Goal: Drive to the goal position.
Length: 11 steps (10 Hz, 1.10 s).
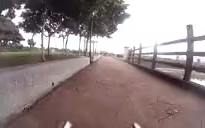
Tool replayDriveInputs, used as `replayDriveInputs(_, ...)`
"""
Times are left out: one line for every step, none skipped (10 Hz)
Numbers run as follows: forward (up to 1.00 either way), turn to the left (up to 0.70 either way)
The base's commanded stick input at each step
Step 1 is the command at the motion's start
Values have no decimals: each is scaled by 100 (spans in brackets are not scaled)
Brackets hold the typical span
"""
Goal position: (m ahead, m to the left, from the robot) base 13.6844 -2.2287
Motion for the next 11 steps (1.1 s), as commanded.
replayDriveInputs(70, 0)
replayDriveInputs(70, 0)
replayDriveInputs(70, 0)
replayDriveInputs(70, 0)
replayDriveInputs(70, 0)
replayDriveInputs(70, 0)
replayDriveInputs(70, 0)
replayDriveInputs(70, 0)
replayDriveInputs(70, 0)
replayDriveInputs(70, 0)
replayDriveInputs(70, 0)
